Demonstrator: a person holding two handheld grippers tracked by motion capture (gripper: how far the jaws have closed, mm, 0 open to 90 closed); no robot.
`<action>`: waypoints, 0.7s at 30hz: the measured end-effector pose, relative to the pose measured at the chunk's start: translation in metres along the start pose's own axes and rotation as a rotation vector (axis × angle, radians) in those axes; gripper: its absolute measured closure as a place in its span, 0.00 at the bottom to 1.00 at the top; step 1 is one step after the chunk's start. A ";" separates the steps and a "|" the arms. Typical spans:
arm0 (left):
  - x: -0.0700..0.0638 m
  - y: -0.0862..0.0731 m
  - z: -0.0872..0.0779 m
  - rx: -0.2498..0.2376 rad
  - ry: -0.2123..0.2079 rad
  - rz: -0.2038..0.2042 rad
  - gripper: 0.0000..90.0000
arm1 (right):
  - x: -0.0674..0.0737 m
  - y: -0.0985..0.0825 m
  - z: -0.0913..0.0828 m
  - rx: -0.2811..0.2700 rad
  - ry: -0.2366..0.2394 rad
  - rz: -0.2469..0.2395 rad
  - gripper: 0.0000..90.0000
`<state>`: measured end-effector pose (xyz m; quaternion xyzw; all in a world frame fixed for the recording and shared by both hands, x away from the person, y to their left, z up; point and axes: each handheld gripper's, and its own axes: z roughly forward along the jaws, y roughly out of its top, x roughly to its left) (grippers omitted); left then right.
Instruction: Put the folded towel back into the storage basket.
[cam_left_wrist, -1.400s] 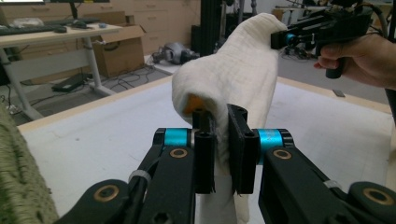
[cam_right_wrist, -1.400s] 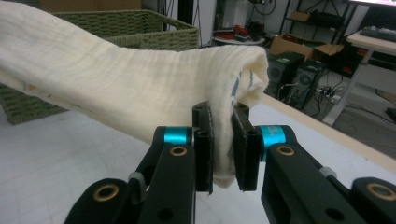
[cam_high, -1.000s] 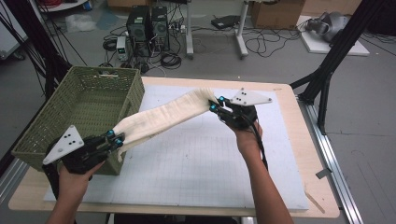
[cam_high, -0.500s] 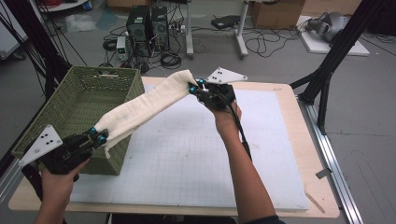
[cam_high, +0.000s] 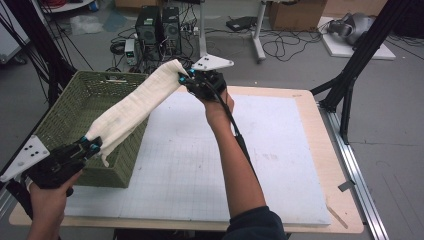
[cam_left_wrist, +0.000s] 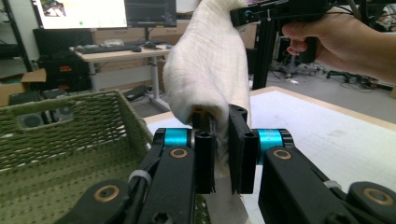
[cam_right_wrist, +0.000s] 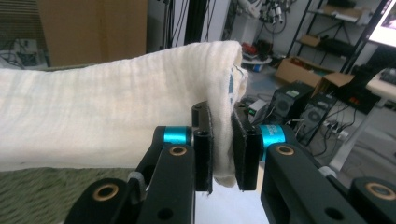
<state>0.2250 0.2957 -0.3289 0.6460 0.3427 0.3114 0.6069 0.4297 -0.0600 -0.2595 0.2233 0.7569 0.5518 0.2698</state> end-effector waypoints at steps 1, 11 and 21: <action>0.001 0.000 -0.001 -0.001 0.003 -0.002 0.91 | 0.002 0.002 0.004 0.002 -0.003 0.003 0.90; 0.008 0.001 -0.010 -0.009 0.048 -0.020 0.91 | 0.010 0.020 0.043 -0.002 0.008 0.018 0.90; 0.017 0.001 -0.018 -0.011 0.086 -0.026 0.91 | 0.020 0.026 0.073 -0.009 0.009 0.035 0.90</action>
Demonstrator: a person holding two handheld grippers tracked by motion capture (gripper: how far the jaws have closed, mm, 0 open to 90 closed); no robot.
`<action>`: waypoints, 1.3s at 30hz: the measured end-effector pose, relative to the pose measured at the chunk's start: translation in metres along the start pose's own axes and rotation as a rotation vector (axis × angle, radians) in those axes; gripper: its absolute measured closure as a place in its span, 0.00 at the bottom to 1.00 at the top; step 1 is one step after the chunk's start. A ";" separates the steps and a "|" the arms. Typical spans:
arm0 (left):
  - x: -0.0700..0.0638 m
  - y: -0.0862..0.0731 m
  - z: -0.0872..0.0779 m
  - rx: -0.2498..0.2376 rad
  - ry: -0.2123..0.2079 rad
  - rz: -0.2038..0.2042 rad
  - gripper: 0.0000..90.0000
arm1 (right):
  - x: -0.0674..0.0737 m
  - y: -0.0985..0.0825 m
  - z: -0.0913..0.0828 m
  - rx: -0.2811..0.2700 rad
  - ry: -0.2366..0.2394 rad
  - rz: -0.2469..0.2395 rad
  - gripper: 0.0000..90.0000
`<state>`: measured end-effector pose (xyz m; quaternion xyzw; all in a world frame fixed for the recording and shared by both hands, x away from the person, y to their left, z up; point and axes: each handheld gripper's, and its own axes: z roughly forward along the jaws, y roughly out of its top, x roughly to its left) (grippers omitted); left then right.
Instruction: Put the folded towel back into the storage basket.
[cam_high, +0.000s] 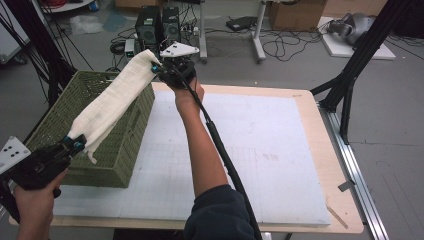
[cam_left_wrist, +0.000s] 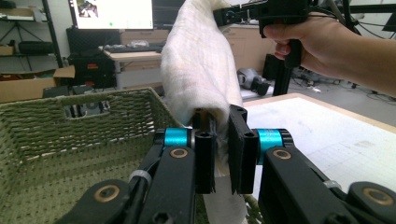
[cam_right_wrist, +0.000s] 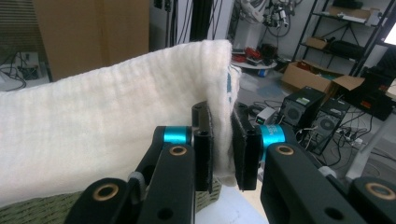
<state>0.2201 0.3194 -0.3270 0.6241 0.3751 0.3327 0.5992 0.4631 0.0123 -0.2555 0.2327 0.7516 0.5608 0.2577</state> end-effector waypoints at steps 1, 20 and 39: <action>0.001 0.000 0.000 0.002 0.003 0.003 0.91 | 0.001 0.001 0.003 0.003 0.001 0.002 0.90; 0.016 -0.008 -0.009 0.042 0.085 -0.016 0.91 | 0.028 0.017 0.078 0.052 0.022 -0.016 0.90; 0.030 -0.012 -0.015 0.063 0.215 -0.088 0.40 | 0.053 0.000 0.130 0.188 -0.042 0.002 0.49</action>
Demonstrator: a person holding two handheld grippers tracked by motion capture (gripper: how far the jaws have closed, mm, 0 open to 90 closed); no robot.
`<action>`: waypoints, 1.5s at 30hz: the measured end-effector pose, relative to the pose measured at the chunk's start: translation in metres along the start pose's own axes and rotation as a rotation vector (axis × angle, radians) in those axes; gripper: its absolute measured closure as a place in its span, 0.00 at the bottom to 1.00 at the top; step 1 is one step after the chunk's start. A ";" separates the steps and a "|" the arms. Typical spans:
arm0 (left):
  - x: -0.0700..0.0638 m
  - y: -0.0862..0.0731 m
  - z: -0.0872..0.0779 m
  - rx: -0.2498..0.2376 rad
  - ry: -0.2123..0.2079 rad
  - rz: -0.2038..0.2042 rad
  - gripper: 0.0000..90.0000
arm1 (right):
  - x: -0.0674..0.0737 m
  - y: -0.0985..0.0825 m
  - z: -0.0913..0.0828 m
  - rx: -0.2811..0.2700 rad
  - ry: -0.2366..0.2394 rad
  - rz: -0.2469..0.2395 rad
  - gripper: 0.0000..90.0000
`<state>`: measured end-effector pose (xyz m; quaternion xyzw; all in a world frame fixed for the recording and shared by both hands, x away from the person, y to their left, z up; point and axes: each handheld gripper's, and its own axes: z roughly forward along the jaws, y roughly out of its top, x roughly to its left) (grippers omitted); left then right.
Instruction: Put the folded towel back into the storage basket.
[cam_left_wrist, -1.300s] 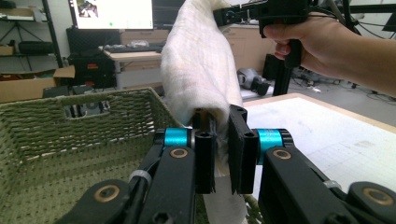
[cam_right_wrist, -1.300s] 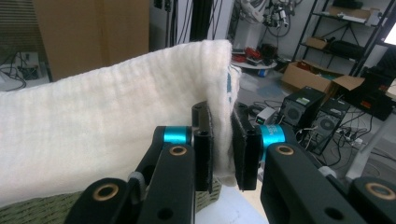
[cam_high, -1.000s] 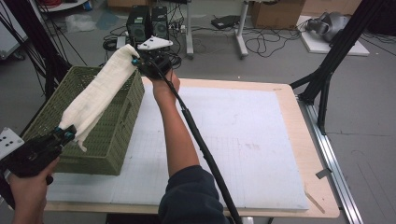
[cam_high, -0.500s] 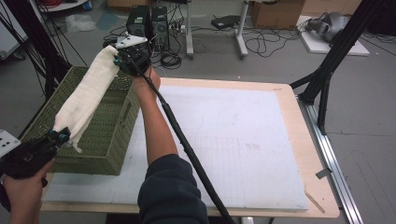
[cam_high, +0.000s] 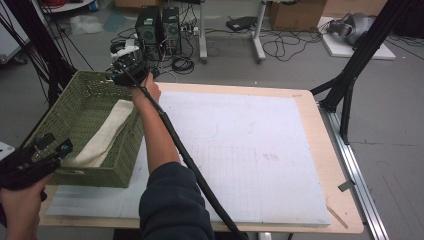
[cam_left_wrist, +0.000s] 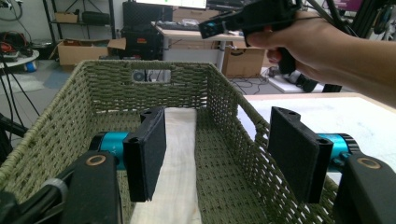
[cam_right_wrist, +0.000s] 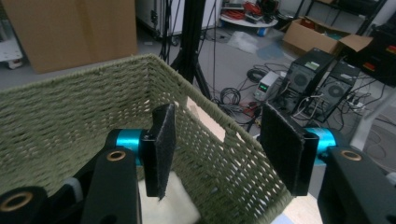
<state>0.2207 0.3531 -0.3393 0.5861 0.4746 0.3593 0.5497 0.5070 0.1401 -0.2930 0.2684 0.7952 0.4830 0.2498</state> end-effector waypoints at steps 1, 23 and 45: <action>0.000 0.000 0.000 -0.001 0.007 -0.002 0.37 | -0.002 -0.002 -0.004 0.001 0.002 0.002 0.48; -0.021 0.001 0.023 0.027 -0.143 -0.008 0.21 | -0.036 -0.057 -0.096 -0.012 0.134 0.039 0.21; -0.045 0.003 0.036 0.010 -0.250 0.010 0.20 | -0.067 -0.082 -0.168 -0.044 0.088 0.035 0.18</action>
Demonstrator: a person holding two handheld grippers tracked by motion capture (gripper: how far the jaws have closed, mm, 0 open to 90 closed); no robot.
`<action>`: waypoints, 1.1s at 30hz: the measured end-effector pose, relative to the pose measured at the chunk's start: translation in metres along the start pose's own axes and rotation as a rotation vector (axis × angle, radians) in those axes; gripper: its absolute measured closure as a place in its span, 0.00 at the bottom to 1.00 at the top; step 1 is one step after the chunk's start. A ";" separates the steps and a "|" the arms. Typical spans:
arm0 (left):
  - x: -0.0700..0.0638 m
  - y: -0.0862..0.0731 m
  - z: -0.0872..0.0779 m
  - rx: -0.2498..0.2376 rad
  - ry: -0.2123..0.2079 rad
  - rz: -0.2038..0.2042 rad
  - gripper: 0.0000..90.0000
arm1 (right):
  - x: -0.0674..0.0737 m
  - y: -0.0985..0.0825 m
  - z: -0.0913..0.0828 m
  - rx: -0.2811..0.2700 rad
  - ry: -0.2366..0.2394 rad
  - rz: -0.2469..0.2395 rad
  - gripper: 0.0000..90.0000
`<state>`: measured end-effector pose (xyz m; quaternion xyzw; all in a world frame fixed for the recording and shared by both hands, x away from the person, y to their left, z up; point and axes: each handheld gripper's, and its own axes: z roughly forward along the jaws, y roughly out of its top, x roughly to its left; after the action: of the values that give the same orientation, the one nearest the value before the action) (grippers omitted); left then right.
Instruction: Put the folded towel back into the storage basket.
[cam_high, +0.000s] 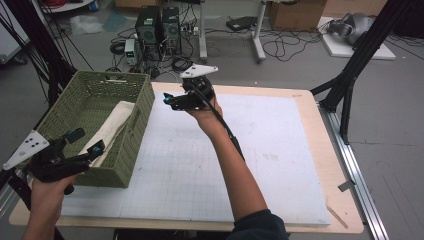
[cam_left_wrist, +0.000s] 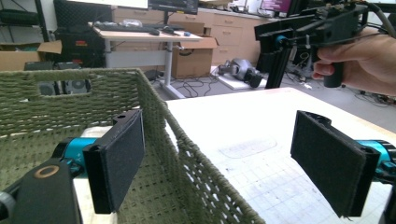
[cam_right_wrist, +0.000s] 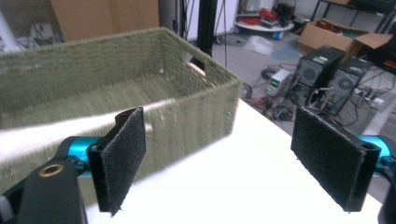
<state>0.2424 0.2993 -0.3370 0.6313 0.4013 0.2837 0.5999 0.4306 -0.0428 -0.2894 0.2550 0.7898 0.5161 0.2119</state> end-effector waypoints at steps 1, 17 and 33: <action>-0.001 0.000 0.002 0.001 -0.004 -0.001 0.20 | -0.002 -0.003 -0.004 0.000 -0.006 -0.004 0.18; -0.021 0.001 0.028 0.026 -0.089 0.003 0.20 | -0.028 -0.042 -0.072 0.012 -0.104 0.018 0.18; -0.038 0.001 0.055 0.044 -0.160 0.021 0.20 | -0.035 -0.089 -0.130 0.025 -0.195 0.046 0.18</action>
<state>0.2688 0.2383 -0.3376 0.6691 0.3517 0.2296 0.6131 0.3635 -0.1866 -0.3195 0.3247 0.7656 0.4838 0.2726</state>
